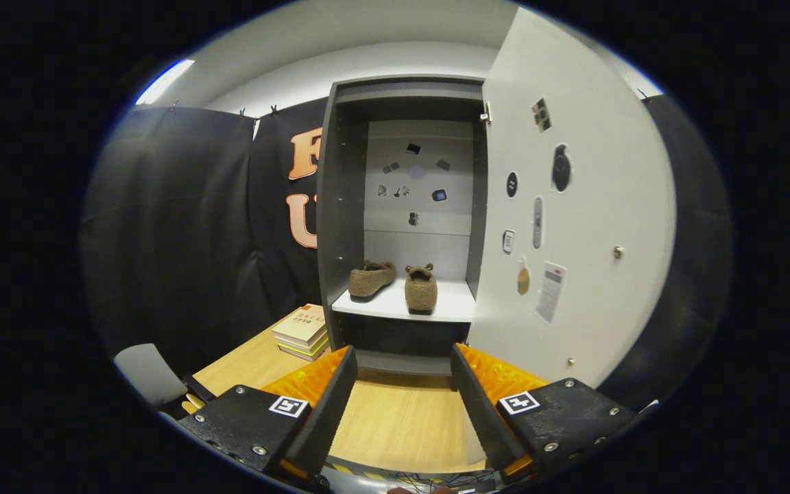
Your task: Open the shoe cabinet door, grab the shoes and put them into the shoe cabinet, then close the shoe cabinet door.
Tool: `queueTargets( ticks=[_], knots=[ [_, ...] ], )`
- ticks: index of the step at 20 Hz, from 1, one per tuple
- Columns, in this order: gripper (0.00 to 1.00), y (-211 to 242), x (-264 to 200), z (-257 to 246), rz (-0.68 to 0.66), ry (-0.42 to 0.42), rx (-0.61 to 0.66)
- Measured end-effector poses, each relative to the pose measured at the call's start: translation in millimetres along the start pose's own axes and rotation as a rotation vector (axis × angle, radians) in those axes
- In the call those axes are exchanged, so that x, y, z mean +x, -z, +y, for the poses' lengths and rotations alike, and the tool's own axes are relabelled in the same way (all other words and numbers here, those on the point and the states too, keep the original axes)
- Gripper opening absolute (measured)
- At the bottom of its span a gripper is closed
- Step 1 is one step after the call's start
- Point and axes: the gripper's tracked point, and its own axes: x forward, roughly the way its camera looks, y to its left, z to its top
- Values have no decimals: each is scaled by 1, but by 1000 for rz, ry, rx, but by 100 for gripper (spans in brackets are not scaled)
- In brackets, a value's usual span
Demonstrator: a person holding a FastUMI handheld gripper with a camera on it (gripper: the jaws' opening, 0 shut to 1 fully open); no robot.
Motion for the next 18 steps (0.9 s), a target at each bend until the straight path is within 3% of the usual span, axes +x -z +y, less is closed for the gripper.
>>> queueTargets(
  ticks=[3, 9, 14, 18],
  knots=[
    [86, 9, -26, -28, -6, -28, 30],
    [86, 10, -59, -77, -49, -6, -13],
    [86, -3, -59, -122, -88, 25, 65],
    [86, -13, -56, -151, -111, 52, 47]
  ],
)
